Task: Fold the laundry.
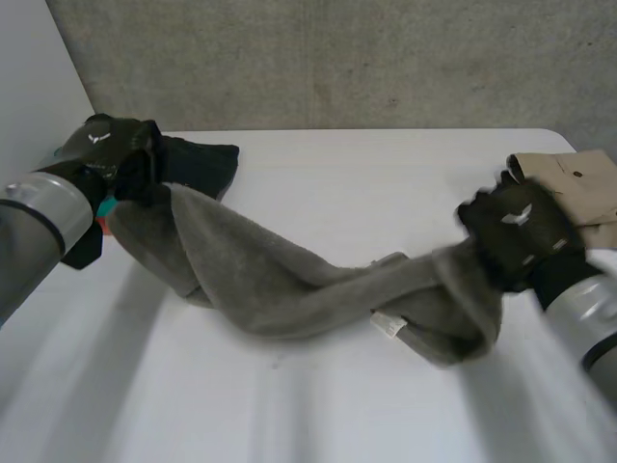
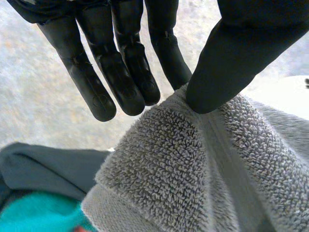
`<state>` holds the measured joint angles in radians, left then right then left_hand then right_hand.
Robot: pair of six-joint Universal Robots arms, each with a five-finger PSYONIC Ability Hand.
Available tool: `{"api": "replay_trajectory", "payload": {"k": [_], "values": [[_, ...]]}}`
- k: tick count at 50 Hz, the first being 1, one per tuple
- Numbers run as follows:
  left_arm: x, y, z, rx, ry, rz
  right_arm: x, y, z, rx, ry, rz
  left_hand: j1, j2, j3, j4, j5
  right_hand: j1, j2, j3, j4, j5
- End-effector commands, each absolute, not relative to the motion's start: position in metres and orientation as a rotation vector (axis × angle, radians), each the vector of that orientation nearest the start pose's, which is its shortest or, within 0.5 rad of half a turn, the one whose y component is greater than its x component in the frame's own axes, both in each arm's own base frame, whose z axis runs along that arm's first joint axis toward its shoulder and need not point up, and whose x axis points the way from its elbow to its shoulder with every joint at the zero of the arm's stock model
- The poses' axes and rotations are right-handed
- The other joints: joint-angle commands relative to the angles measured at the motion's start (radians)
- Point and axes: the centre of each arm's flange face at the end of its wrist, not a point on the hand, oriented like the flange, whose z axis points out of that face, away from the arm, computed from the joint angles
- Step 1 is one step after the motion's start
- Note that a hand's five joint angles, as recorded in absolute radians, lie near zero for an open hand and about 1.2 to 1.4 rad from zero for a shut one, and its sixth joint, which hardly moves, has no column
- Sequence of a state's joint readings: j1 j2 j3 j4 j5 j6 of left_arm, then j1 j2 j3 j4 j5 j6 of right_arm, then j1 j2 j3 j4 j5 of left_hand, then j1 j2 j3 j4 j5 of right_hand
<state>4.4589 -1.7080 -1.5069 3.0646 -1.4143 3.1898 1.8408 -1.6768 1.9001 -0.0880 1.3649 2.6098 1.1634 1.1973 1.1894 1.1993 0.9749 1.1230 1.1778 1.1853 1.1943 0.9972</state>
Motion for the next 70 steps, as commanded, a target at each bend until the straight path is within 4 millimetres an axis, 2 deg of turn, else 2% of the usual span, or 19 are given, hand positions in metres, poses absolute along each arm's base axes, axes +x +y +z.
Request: {"api": "replay_trajectory", "payload": {"k": [1, 8, 10, 13, 17, 18, 21, 22, 26, 31, 37, 41, 44, 45, 49, 53, 57, 62, 70], "values": [[-0.226, -0.241, 0.257, 0.748, 2.735, -1.929, 0.196, -0.237, 0.255, -1.257, 2.248, -1.830, 0.233, 0.199, 0.207, 0.197, 0.247, 0.273, 0.218, 0.211, 0.202, 0.225], [-0.232, -0.243, 0.203, 0.929, 2.784, -1.661, 0.205, -0.263, 0.205, -1.575, 2.322, -1.606, 0.233, 0.199, 0.207, 0.197, 0.247, 0.273, 0.218, 0.211, 0.202, 0.225], [-0.236, -0.255, 0.193, 0.956, 2.744, -1.658, 0.210, -0.272, 0.198, -1.587, 2.326, -1.623, 0.233, 0.199, 0.207, 0.197, 0.247, 0.273, 0.218, 0.211, 0.202, 0.225], [-0.243, -0.275, 0.197, 0.942, 2.662, -1.748, 0.218, -0.301, 0.199, -1.525, 2.342, -1.792, 0.233, 0.199, 0.207, 0.197, 0.247, 0.273, 0.218, 0.211, 0.202, 0.225], [-0.253, -0.312, 0.243, 0.814, 2.424, -2.087, 0.228, -0.343, 0.248, -1.242, 2.181, -2.280, 0.233, 0.199, 0.207, 0.197, 0.247, 0.273, 0.218, 0.211, 0.202, 0.225], [-0.257, -0.326, 0.273, 0.721, 2.295, -2.277, 0.230, -0.357, 0.276, -1.077, 2.032, -2.493, 0.233, 0.199, 0.207, 0.197, 0.247, 0.273, 0.218, 0.211, 0.202, 0.225], [-0.258, -0.339, 0.324, 0.570, 2.068, -2.574, 0.230, -0.367, 0.322, -0.820, 1.731, -2.753, 0.233, 0.199, 0.207, 0.197, 0.247, 0.273, 0.218, 0.211, 0.202, 0.225], [-0.257, -0.344, 0.356, 0.462, 1.900, -2.765, 0.225, -0.370, 0.356, -0.650, 1.483, -2.898, 0.233, 0.199, 0.207, 0.197, 0.247, 0.273, 0.218, 0.211, 0.202, 0.225], [-0.250, -0.343, 0.411, 0.277, 1.622, -3.043, 0.218, -0.365, 0.404, -0.401, 1.028, -3.009, 0.233, 0.199, 0.207, 0.197, 0.247, 0.273, 0.218, 0.211, 0.202, 0.225], [-0.242, -0.336, 0.422, 0.232, 1.663, -3.036, 0.216, -0.366, 0.408, -0.395, 0.995, -2.952, 0.233, 0.199, 0.207, 0.197, 0.247, 0.273, 0.218, 0.211, 0.202, 0.225], [-0.231, -0.322, 0.384, 0.239, 2.036, -2.783, 0.218, -0.368, 0.372, -0.655, 1.208, -2.748, 0.233, 0.199, 0.207, 0.197, 0.247, 0.273, 0.218, 0.211, 0.202, 0.225], [-0.227, -0.311, 0.342, 0.272, 2.299, -2.571, 0.212, -0.368, 0.336, -0.817, 1.391, -2.560, 0.233, 0.199, 0.207, 0.197, 0.247, 0.273, 0.218, 0.211, 0.202, 0.225], [-0.228, -0.303, 0.304, 0.330, 2.469, -2.408, 0.209, -0.361, 0.303, -0.933, 1.530, -2.387, 0.233, 0.199, 0.207, 0.197, 0.247, 0.273, 0.218, 0.211, 0.202, 0.225], [-0.229, -0.299, 0.282, 0.360, 2.552, -2.315, 0.208, -0.358, 0.293, -0.962, 1.564, -2.342, 0.233, 0.199, 0.207, 0.197, 0.247, 0.273, 0.218, 0.211, 0.202, 0.225], [-0.229, -0.296, 0.232, 0.432, 2.683, -2.092, 0.206, -0.345, 0.244, -1.130, 1.683, -2.149, 0.233, 0.199, 0.207, 0.197, 0.247, 0.273, 0.218, 0.211, 0.202, 0.225], [-0.227, -0.302, 0.200, 0.502, 2.709, -1.942, 0.203, -0.334, 0.192, -1.370, 1.769, -2.024, 0.233, 0.199, 0.207, 0.197, 0.247, 0.273, 0.218, 0.211, 0.202, 0.225], [-0.227, -0.315, 0.192, 0.533, 2.671, -1.920, 0.200, -0.334, 0.169, -1.535, 1.851, -1.984, 0.233, 0.199, 0.207, 0.197, 0.247, 0.273, 0.218, 0.211, 0.202, 0.225], [-0.236, -0.346, 0.184, 0.527, 2.562, -2.038, 0.210, -0.329, 0.149, -1.543, 1.943, -1.919, 0.233, 0.199, 0.207, 0.197, 0.247, 0.273, 0.218, 0.211, 0.202, 0.225], [-0.252, -0.381, 0.140, 0.615, 2.435, -2.082, 0.229, -0.318, 0.140, -1.411, 1.985, -1.983, 0.230, 0.196, 0.204, 0.194, 0.244, 0.273, 0.218, 0.211, 0.202, 0.225]]}}
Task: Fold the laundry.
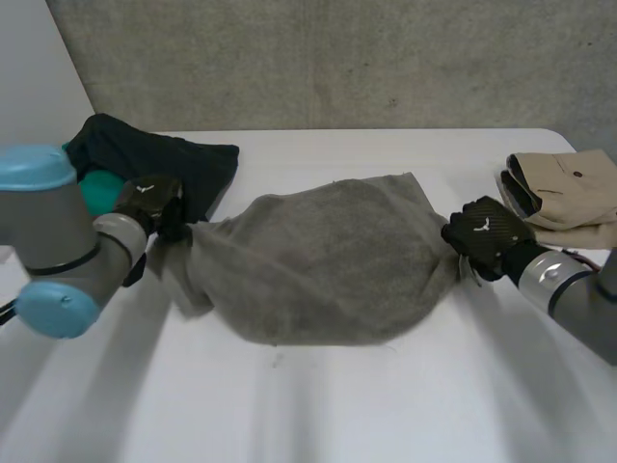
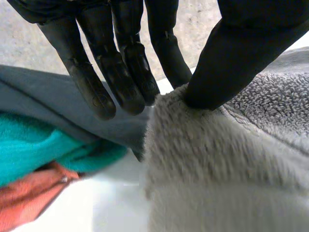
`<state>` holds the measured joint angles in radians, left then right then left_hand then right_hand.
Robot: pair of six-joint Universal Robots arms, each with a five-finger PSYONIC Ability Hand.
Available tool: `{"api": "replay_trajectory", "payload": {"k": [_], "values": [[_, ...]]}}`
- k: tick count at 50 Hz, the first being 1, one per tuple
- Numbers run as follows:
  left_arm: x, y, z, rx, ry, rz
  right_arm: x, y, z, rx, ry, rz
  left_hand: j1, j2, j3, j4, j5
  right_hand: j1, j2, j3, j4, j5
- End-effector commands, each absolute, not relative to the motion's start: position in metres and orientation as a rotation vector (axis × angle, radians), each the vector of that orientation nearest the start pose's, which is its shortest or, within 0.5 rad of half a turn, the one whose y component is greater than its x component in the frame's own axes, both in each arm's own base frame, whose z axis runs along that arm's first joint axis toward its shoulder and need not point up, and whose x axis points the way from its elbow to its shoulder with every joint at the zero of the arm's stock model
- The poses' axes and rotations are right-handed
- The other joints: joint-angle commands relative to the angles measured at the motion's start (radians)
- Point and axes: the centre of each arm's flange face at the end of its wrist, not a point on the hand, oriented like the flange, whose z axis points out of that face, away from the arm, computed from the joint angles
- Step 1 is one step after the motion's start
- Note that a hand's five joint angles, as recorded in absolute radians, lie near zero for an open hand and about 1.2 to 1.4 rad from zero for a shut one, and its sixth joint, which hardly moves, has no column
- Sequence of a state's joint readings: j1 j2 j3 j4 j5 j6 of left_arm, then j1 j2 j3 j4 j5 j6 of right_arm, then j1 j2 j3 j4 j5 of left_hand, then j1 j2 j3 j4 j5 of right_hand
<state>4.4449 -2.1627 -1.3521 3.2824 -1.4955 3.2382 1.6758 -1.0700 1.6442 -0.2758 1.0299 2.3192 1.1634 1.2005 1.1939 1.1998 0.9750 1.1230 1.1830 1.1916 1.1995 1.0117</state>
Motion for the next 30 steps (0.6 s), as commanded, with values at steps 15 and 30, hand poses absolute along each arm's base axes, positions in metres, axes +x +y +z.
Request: {"api": "replay_trajectory", "payload": {"k": [15, 30], "values": [[-0.230, -0.333, 0.220, 0.628, 2.233, -2.239, 0.237, -0.304, 0.144, -1.297, 2.041, -2.090, -0.839, -0.876, -0.869, -0.875, -0.825, 0.273, 0.213, 0.205, 0.197, 0.210], [-0.227, -0.222, 0.158, 1.109, 2.420, -1.825, 0.238, -0.298, 0.147, -1.299, 2.043, -2.063, -0.266, -0.303, -0.297, -0.303, -0.252, 0.273, 0.213, 0.205, 0.197, 0.210]]}}
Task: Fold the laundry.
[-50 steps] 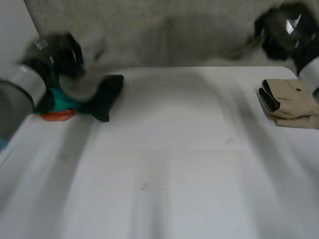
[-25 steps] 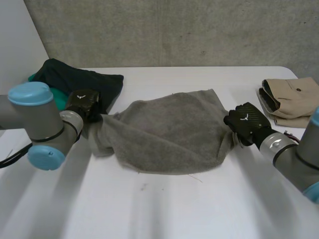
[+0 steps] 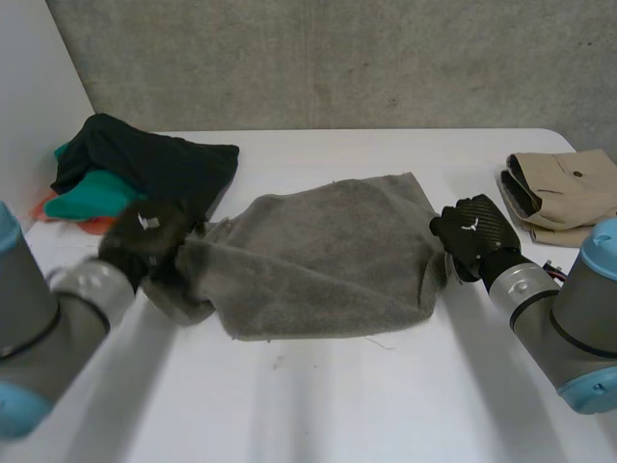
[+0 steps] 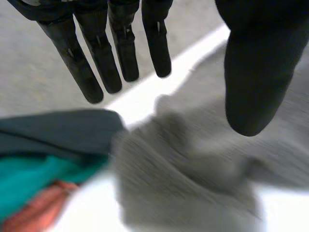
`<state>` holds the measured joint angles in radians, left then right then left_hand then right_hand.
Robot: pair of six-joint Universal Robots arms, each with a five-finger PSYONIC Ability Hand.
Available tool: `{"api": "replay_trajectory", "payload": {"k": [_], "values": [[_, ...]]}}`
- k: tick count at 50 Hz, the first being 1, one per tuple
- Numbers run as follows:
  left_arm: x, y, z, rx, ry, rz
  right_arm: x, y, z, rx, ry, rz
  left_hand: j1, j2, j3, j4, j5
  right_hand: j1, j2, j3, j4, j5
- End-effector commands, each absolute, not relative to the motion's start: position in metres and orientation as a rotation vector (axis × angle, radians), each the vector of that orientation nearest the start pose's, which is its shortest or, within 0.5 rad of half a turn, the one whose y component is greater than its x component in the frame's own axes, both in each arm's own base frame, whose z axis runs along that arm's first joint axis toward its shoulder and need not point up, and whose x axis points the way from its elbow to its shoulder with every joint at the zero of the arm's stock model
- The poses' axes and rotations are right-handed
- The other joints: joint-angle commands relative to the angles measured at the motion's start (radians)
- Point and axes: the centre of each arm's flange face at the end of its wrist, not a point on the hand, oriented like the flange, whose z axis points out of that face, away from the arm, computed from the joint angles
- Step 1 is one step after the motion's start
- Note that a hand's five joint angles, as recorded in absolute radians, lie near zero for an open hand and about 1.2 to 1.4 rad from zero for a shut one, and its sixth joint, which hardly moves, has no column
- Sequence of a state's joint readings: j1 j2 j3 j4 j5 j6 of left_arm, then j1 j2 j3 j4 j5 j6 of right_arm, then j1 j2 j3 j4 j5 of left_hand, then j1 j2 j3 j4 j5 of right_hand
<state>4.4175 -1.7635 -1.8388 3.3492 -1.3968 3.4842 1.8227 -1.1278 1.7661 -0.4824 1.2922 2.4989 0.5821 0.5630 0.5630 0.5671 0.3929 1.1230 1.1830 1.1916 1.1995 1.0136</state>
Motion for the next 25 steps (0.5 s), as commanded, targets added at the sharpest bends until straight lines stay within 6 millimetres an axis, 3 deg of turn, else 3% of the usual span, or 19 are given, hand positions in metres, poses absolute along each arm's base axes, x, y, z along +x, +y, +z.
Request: {"api": "replay_trajectory", "payload": {"k": [1, 6, 10, 17, 25], "values": [[-0.226, -0.222, 0.154, 1.113, 2.423, -1.810, 0.238, -0.298, 0.146, -1.299, 2.045, -2.061, 0.333, 0.352, 0.352, 0.348, 0.348, 0.273, 0.213, 0.205, 0.197, 0.208], [-0.225, -0.234, 0.138, 1.098, 2.431, -1.755, 0.237, -0.299, 0.146, -1.296, 2.052, -2.059, 0.067, 0.086, 0.086, 0.082, 0.081, 0.273, 0.213, 0.205, 0.197, 0.208], [-0.219, -0.259, 0.130, 1.004, 2.401, -1.746, 0.236, -0.298, 0.144, -1.298, 2.057, -2.054, -0.028, -0.009, -0.009, -0.013, -0.013, 0.273, 0.213, 0.205, 0.197, 0.208], [-0.220, -0.283, 0.121, 0.947, 2.367, -1.751, 0.236, -0.296, 0.143, -1.304, 2.060, -2.046, -0.005, 0.015, 0.015, 0.010, 0.010, 0.273, 0.213, 0.205, 0.197, 0.208], [-0.228, -0.303, 0.109, 1.007, 2.286, -1.761, 0.234, -0.296, 0.142, -1.300, 2.069, -2.045, 0.136, 0.155, 0.155, 0.151, 0.151, 0.273, 0.213, 0.205, 0.197, 0.208]]}}
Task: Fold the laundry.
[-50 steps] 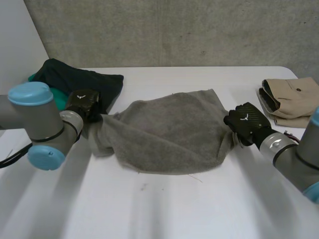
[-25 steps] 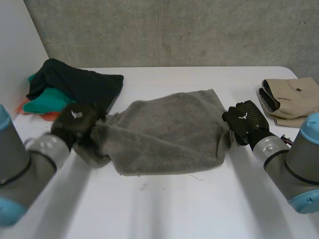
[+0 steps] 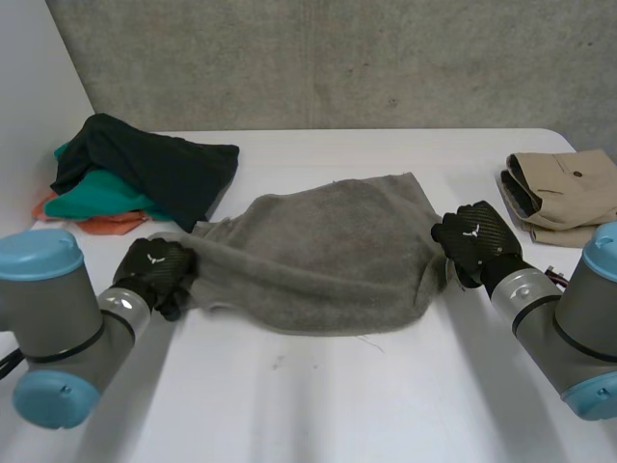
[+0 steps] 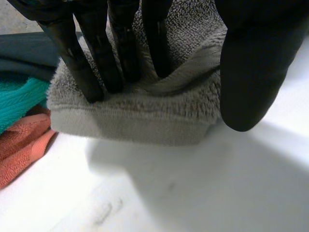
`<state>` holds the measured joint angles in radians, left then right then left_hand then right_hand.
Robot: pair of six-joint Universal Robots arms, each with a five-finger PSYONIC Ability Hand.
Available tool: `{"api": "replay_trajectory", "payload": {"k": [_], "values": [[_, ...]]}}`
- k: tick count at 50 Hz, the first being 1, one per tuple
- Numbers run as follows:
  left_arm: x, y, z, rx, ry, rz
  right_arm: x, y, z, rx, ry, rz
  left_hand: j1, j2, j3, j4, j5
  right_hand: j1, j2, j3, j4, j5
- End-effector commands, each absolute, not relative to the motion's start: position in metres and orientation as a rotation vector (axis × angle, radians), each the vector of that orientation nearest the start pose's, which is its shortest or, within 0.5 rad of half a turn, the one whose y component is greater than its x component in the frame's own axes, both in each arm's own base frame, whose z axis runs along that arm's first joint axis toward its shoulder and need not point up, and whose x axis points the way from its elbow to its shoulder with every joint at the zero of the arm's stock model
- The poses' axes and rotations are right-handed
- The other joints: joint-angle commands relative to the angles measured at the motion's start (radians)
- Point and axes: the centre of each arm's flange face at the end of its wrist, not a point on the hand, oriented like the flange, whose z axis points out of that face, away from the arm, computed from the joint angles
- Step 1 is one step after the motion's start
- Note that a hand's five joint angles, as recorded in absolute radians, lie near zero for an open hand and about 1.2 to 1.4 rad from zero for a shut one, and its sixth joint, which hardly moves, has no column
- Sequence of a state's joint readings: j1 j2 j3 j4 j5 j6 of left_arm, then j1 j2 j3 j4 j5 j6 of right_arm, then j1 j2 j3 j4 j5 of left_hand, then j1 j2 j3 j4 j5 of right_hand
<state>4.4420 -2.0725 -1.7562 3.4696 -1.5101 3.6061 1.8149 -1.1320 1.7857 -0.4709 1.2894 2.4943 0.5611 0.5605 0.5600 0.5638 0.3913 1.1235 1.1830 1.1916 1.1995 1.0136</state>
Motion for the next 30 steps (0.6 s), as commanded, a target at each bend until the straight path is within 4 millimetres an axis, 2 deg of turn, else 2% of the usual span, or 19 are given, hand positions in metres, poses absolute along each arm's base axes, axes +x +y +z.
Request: {"api": "replay_trajectory", "payload": {"k": [1, 3, 7, 11, 14, 18, 19, 20, 22, 23, 24, 25, 26, 30], "values": [[-0.229, -0.307, 0.108, 1.018, 2.268, -1.770, 0.234, -0.297, 0.142, -1.302, 2.071, -2.046, 0.230, 0.231, 0.231, 0.227, 0.225, 0.273, 0.213, 0.205, 0.197, 0.208], [-0.231, -0.310, 0.107, 1.027, 2.249, -1.783, 0.234, -0.298, 0.143, -1.299, 2.070, -2.053, 0.289, 0.290, 0.290, 0.286, 0.284, 0.273, 0.213, 0.205, 0.197, 0.208], [-0.234, -0.321, 0.107, 1.032, 2.208, -1.827, 0.232, -0.300, 0.145, -1.287, 2.082, -2.067, 0.796, 0.797, 0.797, 0.793, 0.791, 0.273, 0.213, 0.205, 0.197, 0.208], [-0.232, -0.328, 0.120, 1.003, 2.180, -1.865, 0.231, -0.304, 0.154, -1.274, 2.101, -2.089, 0.835, 0.836, 0.836, 0.833, 0.830, 0.273, 0.213, 0.205, 0.197, 0.208], [-0.228, -0.317, 0.143, 0.980, 2.199, -1.866, 0.228, -0.305, 0.179, -1.257, 2.124, -2.119, 0.835, 0.836, 0.836, 0.833, 0.830, 0.273, 0.213, 0.205, 0.197, 0.208], [-0.224, -0.294, 0.201, 0.940, 2.203, -1.957, 0.216, -0.301, 0.227, -1.263, 2.158, -2.168, 0.835, 0.836, 0.836, 0.833, 0.830, 0.273, 0.213, 0.205, 0.197, 0.208], [-0.223, -0.282, 0.229, 0.925, 2.201, -2.020, 0.214, -0.300, 0.238, -1.265, 2.159, -2.183, 0.835, 0.836, 0.836, 0.833, 0.830, 0.273, 0.213, 0.205, 0.197, 0.208], [-0.222, -0.276, 0.243, 0.917, 2.202, -2.053, 0.208, -0.297, 0.261, -1.269, 2.161, -2.218, 0.835, 0.836, 0.836, 0.833, 0.830, 0.273, 0.213, 0.205, 0.197, 0.208], [-0.221, -0.264, 0.265, 0.915, 2.218, -2.105, 0.202, -0.294, 0.282, -1.273, 2.163, -2.249, 0.835, 0.836, 0.836, 0.833, 0.830, 0.273, 0.213, 0.205, 0.197, 0.208], [-0.220, -0.254, 0.283, 0.927, 2.247, -2.137, 0.199, -0.292, 0.293, -1.277, 2.163, -2.265, 0.835, 0.836, 0.836, 0.833, 0.830, 0.273, 0.213, 0.205, 0.197, 0.208], [-0.220, -0.250, 0.291, 0.937, 2.260, -2.149, 0.195, -0.288, 0.312, -1.278, 2.157, -2.294, 0.835, 0.836, 0.836, 0.833, 0.830, 0.273, 0.213, 0.205, 0.197, 0.208], [-0.219, -0.245, 0.298, 0.944, 2.281, -2.151, 0.193, -0.287, 0.320, -1.278, 2.162, -2.305, 0.835, 0.836, 0.836, 0.833, 0.830, 0.273, 0.213, 0.205, 0.197, 0.208], [-0.217, -0.239, 0.311, 0.950, 2.317, -2.150, 0.190, -0.283, 0.335, -1.280, 2.160, -2.328, 0.835, 0.836, 0.836, 0.833, 0.830, 0.273, 0.213, 0.205, 0.197, 0.208], [-0.206, -0.232, 0.329, 0.915, 2.451, -2.037, 0.178, -0.272, 0.352, -1.349, 2.233, -2.285, 0.835, 0.836, 0.836, 0.833, 0.830, 0.273, 0.213, 0.205, 0.197, 0.208]]}}
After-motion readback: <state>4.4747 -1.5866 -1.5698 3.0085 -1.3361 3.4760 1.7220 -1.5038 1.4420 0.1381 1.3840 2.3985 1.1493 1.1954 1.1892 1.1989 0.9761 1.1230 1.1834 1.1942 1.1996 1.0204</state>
